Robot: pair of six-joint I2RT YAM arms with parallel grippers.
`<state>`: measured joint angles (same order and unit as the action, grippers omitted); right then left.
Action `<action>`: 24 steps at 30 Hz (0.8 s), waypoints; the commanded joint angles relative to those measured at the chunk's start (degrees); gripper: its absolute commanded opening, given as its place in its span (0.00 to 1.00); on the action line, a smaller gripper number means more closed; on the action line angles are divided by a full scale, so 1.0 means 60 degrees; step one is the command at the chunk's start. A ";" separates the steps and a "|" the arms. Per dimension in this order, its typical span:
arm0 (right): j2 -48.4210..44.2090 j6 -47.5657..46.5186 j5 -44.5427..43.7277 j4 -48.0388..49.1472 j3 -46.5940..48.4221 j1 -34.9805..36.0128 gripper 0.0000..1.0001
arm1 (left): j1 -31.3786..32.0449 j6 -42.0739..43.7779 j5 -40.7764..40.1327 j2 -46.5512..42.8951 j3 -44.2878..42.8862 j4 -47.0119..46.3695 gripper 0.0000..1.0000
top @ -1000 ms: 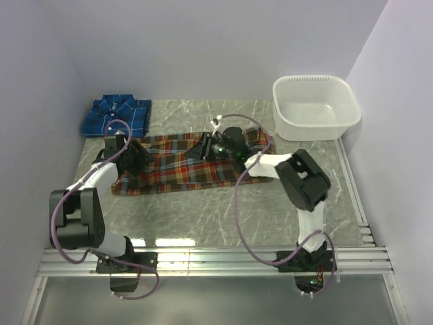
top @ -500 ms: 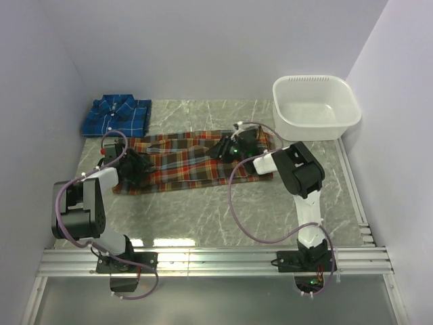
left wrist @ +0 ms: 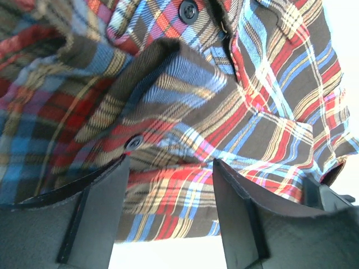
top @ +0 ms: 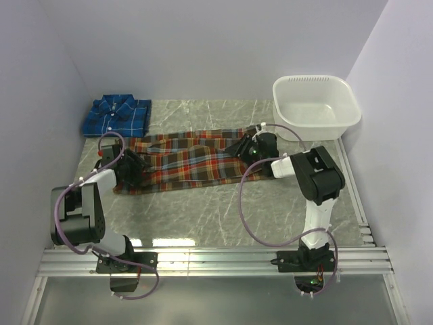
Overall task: Fold and stack the long sleeve shirts
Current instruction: Fold the shirt
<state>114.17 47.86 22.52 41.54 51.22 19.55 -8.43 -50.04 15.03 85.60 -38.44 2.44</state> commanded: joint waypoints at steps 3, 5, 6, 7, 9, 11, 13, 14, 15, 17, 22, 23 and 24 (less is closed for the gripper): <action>-0.1756 -0.0476 -0.0004 -0.0301 -0.0508 -0.0007 0.49 | -0.0046 0.0576 -0.0029 -0.0965 -0.0756 0.0941 0.69; -0.2267 -0.0505 0.0040 -0.0520 -0.0714 0.0008 0.49 | -0.0017 0.0679 0.0190 -0.1142 -0.1137 0.1014 0.70; -0.2401 -0.0520 0.0127 -0.0551 -0.0903 -0.0006 0.49 | -0.0002 0.0708 0.0205 -0.1128 -0.1283 0.1131 0.70; -0.2533 -0.0520 0.0171 -0.0566 -0.0992 0.0008 0.49 | 0.0013 0.0810 0.0220 -0.1055 -0.1575 0.1132 0.70; -0.2738 -0.0418 0.0303 -0.0654 -0.1284 0.0008 0.49 | 0.0013 0.0898 0.0250 -0.0865 -0.1825 0.1059 0.70; -0.2812 -0.0286 0.0318 -0.0494 -0.1563 0.0008 0.49 | 0.0027 0.0957 0.0293 -0.0382 -0.2133 0.0928 0.69; -0.2886 -0.0125 0.0231 -0.0347 -0.1988 -0.0007 0.48 | 0.0013 0.0899 0.0395 0.0245 -0.2324 0.0578 0.68; -0.2886 -0.0081 0.0201 -0.0201 -0.2134 -0.0007 0.48 | 0.0027 0.0899 0.0468 0.0467 -0.2383 0.0430 0.67; -0.2886 -0.0051 0.0172 -0.0171 -0.2368 -0.0007 0.48 | 0.0027 0.0899 0.0542 0.0687 -0.2456 0.0327 0.66; -0.2798 -0.0066 0.0055 -0.0301 -0.2501 -0.0065 0.48 | 0.0013 0.0840 0.0499 0.1288 -0.2617 0.0107 0.65; -0.2461 0.0051 -0.0033 -0.0024 -0.3072 -0.0314 0.48 | -0.0002 0.1103 -0.0305 0.2196 -0.2998 0.0338 0.65; -0.2403 0.0022 -0.0033 -0.0111 -0.3131 -0.0372 0.48 | -0.0031 0.1133 -0.0438 0.2270 -0.3071 0.0486 0.65; -0.2402 -0.0079 -0.0077 -0.0358 -0.3103 -0.0489 0.48 | -0.0046 0.1191 -0.0497 0.2329 -0.3188 0.0589 0.65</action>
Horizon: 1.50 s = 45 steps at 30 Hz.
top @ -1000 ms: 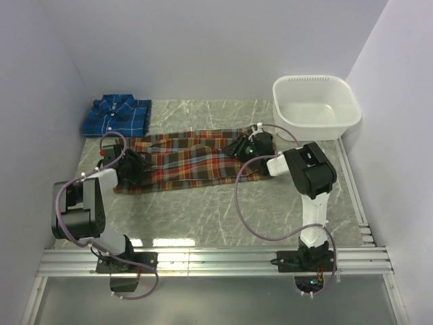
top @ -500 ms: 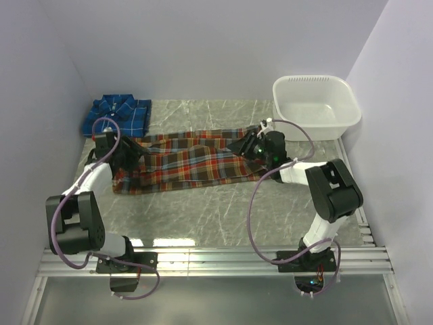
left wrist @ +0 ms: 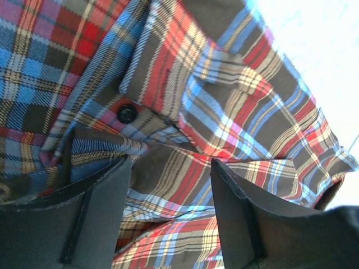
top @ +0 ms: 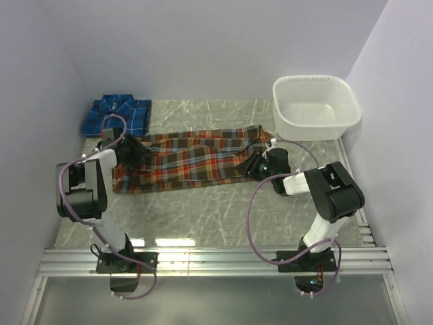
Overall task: Fold and stack the long sleeve shirts
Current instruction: Fold the shirt
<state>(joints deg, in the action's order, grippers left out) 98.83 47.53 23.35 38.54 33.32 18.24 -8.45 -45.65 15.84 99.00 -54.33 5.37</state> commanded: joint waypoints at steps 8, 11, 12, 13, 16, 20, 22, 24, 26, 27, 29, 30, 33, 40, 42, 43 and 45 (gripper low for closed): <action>-0.1861 -0.1825 -0.2129 -0.3648 0.0494 -0.0286 0.48 | -0.0042 0.1805 -0.2475 -0.1557 -0.1374 0.2004 0.77; -0.2480 -0.2309 -0.2923 -0.5259 0.1123 -0.0067 0.50 | -0.0013 0.2524 -0.3106 -0.2114 -0.1551 0.2620 0.92; -0.2685 -0.2557 -0.3201 -0.5702 0.1329 0.0021 0.50 | 0.0002 0.2641 -0.3195 -0.2231 -0.1624 0.2650 0.95; -0.2745 -0.2647 -0.3769 -0.6112 0.1549 0.0225 0.52 | 0.0060 0.2889 -0.3254 -0.2363 -0.1653 0.2593 0.97; -0.2804 -0.2838 -0.4359 -0.7635 0.2340 0.0867 0.55 | 0.0483 0.3358 -0.3576 -0.2176 -0.1931 0.2402 0.99; -0.2497 -0.2576 -0.4726 -0.8487 0.3350 0.1558 0.56 | 0.0908 0.3915 -0.3401 -0.0946 -0.2926 0.2708 0.97; -0.2322 -0.2195 -0.4698 -0.8577 0.3528 0.1910 0.56 | 0.1114 0.4208 -0.3459 -0.0041 -0.3731 0.2899 0.95; -0.1970 -0.1843 -0.4742 -0.8636 0.3747 0.2130 0.55 | 0.1349 0.4326 -0.3445 0.0504 -0.4403 0.3089 0.93; -0.1402 -0.1740 -0.4713 -0.8767 0.4083 0.2248 0.54 | 0.1625 0.4371 -0.3518 0.1178 -0.4743 0.3192 0.92; -0.1151 -0.1725 -0.4814 -0.8927 0.4245 0.2277 0.54 | 0.1657 0.4371 -0.3518 0.1384 -0.5006 0.3338 0.92; -0.0755 -0.1725 -0.5034 -0.9278 0.4625 0.2424 0.55 | 0.1744 0.4327 -0.3650 0.1969 -0.5227 0.3587 0.91; -0.0420 -0.1725 -0.5093 -0.9310 0.4700 0.2453 0.54 | 0.1759 0.4312 -0.3635 0.2117 -0.5329 0.3704 0.90; -0.0052 -0.1623 -0.5108 -0.9178 0.4671 0.2453 0.55 | 0.1803 0.4195 -0.3650 0.2542 -0.5141 0.3778 0.90; 0.0929 -0.1944 -0.4874 -0.9119 0.4920 0.2453 0.55 | 0.1745 0.3362 -0.3299 0.2179 -0.3634 0.4159 0.90; 0.1150 -0.2178 -0.4961 -0.9221 0.5197 0.2424 0.55 | 0.1658 0.3127 -0.2819 0.1900 -0.2715 0.4130 0.89; 0.1253 -0.2266 -0.4976 -0.9280 0.5343 0.2395 0.55 | 0.1599 0.2894 -0.2728 0.1579 -0.2389 0.4101 0.89; 0.1604 -0.2646 -0.4700 -0.9295 0.5768 0.2278 0.55 | 0.1438 0.2513 -0.1767 0.0980 -0.1281 0.3824 0.90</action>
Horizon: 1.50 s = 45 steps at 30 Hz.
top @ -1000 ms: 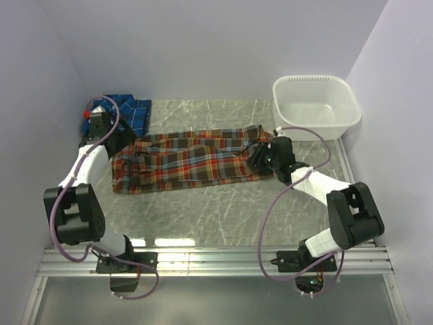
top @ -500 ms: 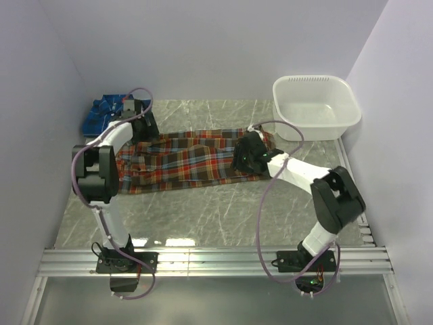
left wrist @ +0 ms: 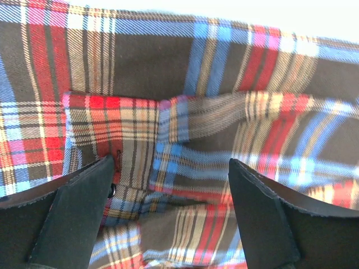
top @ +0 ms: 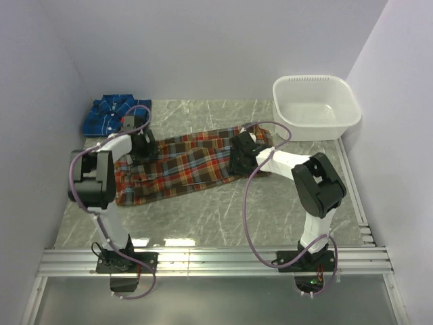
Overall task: Fold and stack the long sleeve shirts
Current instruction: Fold the shirt
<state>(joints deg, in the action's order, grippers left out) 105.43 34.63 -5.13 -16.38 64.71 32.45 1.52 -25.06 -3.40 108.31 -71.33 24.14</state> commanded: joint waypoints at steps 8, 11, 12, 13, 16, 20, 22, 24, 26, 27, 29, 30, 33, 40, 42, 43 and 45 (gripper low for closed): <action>0.2319 -0.2078 0.0049 -0.1032 0.3827 -0.0646 0.55 | -0.0359 -0.2970 0.4241 -0.3679 0.6257 -0.1415 0.94; 0.3009 -0.2518 0.0034 -0.1341 0.5191 -0.0910 0.56 | 0.0798 -0.3615 0.4186 -0.5041 0.6760 -0.1416 0.96; 0.3111 -0.2607 0.0019 -0.1371 0.5429 -0.0954 0.56 | 0.1077 -0.3761 0.4040 -0.5740 0.6761 -0.1344 0.97; 0.3083 -0.2695 0.0019 -0.1400 0.5634 -0.0998 0.56 | 0.1326 -0.3777 0.3879 -0.6066 0.6674 -0.0922 0.98; 0.2470 -0.2988 -0.0243 -0.1445 0.5842 -0.1013 0.56 | 0.1870 -0.3252 0.2854 -0.7151 0.5885 -0.0086 0.99; 0.1094 -0.2858 -0.0200 -0.1152 0.4423 -0.1028 0.57 | 0.1885 -0.2037 0.1667 -0.7506 0.4218 0.1043 0.99; 0.0390 -0.2711 -0.0026 -0.1108 0.3808 -0.1013 0.58 | 0.1885 -0.1334 0.1183 -0.6995 0.3790 0.1060 0.99; -0.0180 -0.2433 0.0282 -0.1064 0.2958 -0.0926 0.59 | 0.1885 -0.0866 0.1108 -0.6149 0.3145 0.1002 0.99; -0.0431 -0.2069 0.0472 -0.1078 0.2313 -0.0882 0.58 | 0.1885 -0.0687 0.1225 -0.5531 0.2634 0.0841 0.97; -0.0606 -0.1877 0.0720 -0.1064 0.2123 -0.0867 0.58 | 0.1885 -0.0556 0.1298 -0.4919 0.2500 0.0637 0.96; -0.0754 -0.1279 0.0825 -0.0773 0.1580 -0.0779 0.57 | 0.1885 -0.0482 0.1256 -0.4257 0.2091 0.0605 0.94; -0.0827 -0.1101 0.1318 -0.0582 0.1390 -0.0750 0.56 | 0.1885 -0.0453 0.1197 -0.3659 0.1973 0.0591 0.93; -0.0639 -0.0690 0.1645 0.0005 0.1008 -0.0574 0.52 | 0.1885 -0.0496 0.0860 -0.2748 0.1693 0.0591 0.87; 0.0547 -0.0381 0.1354 0.0255 0.1474 -0.0456 0.51 | 0.1885 -0.1052 0.0948 -0.1764 0.1795 0.0356 0.78; 0.1044 -0.0556 0.1148 -0.0023 0.1768 -0.0442 0.51 | 0.1885 -0.1257 0.1063 -0.1777 0.2044 0.0269 0.78; 0.1221 -0.0731 0.1075 -0.0125 0.2088 -0.0442 0.51 | 0.1885 -0.1360 0.1166 -0.1807 0.2146 0.0196 0.78; 0.1718 -0.0922 0.0869 -0.0447 0.2427 -0.0471 0.51 | 0.1885 -0.1710 0.1444 -0.1909 0.2600 -0.0096 0.78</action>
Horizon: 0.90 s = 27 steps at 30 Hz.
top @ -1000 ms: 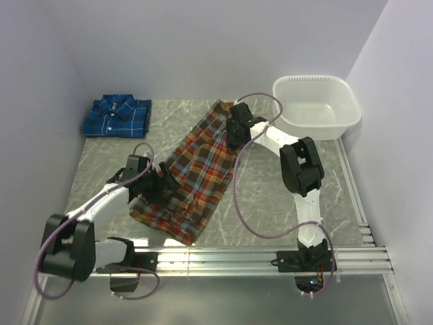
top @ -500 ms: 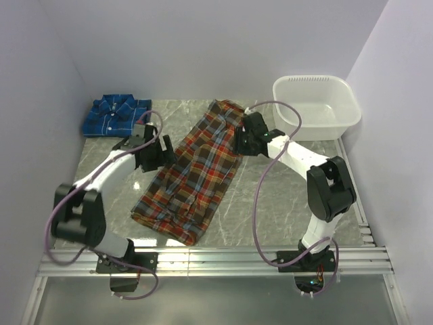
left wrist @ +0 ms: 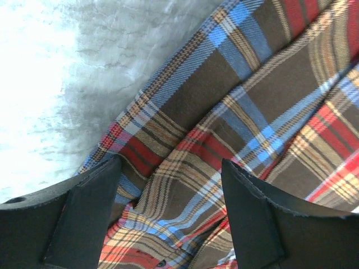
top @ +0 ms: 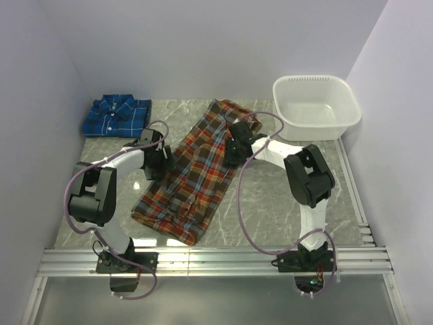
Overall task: Fold and stack the long sleeve shirts
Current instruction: Fold the shirt
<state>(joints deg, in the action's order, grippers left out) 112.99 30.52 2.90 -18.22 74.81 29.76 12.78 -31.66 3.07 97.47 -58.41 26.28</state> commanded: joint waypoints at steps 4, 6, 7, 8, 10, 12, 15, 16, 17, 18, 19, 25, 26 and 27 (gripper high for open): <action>0.1352 -0.0765 -0.0527 -0.0639 0.2161 -0.0432 0.51 | 0.0039 -0.1474 0.1418 -0.0453 0.1486 -0.1273 0.78; 0.1849 -0.0926 -0.0526 -0.1020 0.2720 -0.0652 0.51 | 0.0068 -0.2090 0.1771 -0.0789 0.2116 -0.1886 0.78; 0.1997 -0.1116 -0.0512 -0.1137 0.3288 -0.0885 0.51 | 0.0199 -0.2266 0.2034 -0.0893 0.2278 -0.2050 0.78; 0.2144 -0.1204 -0.0570 -0.1414 0.3599 -0.0989 0.51 | 0.0301 -0.2398 0.2153 -0.0966 0.2439 -0.2153 0.78; 0.2583 -0.1380 -0.0731 -0.1752 0.4446 -0.1339 0.51 | 0.0695 -0.2721 0.2329 -0.1098 0.2455 -0.2271 0.80; 0.2818 -0.1469 -0.0717 -0.1915 0.4816 -0.1560 0.51 | 0.0946 -0.3085 0.2447 -0.1273 0.2499 -0.2388 0.81; 0.2659 -0.1601 -0.0512 -0.1959 0.5139 -0.1868 0.51 | 0.1181 -0.3423 0.2258 -0.1711 0.2529 -0.2360 0.83; 0.2484 -0.1673 -0.0512 -0.1944 0.5053 -0.1883 0.51 | 0.1181 -0.3468 0.2126 -0.1888 0.2499 -0.2287 0.87; 0.1989 -0.1718 -0.0512 -0.1828 0.4892 -0.1898 0.52 | 0.1181 -0.3497 0.1733 -0.2093 0.2470 -0.2025 0.90; 0.1650 -0.1733 -0.0512 -0.1725 0.4673 -0.1898 0.51 | 0.1181 -0.3498 0.1526 -0.2559 0.2412 -0.1848 0.94; 0.1299 -0.1718 -0.0309 -0.1420 0.4077 -0.1898 0.51 | 0.1181 -0.3454 0.1336 -0.2810 0.2295 -0.1672 0.99; -0.1806 -0.1426 0.0849 -0.0539 0.1134 -0.1752 0.53 | 0.1181 -0.3044 0.0733 -0.4334 0.2264 -0.0661 0.99; -0.2521 -0.1367 0.0908 -0.0364 0.0749 -0.1636 0.53 | 0.1181 -0.2899 0.0733 -0.4452 0.2352 -0.0558 0.99; -0.2832 -0.1294 0.1068 -0.0275 0.0383 -0.1417 0.53 | 0.1181 -0.2854 0.0719 -0.4714 0.2469 -0.0441 0.99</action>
<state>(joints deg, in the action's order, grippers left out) 105.16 21.80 5.21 -24.43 82.06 18.72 19.90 -50.37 9.39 72.18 -43.99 19.73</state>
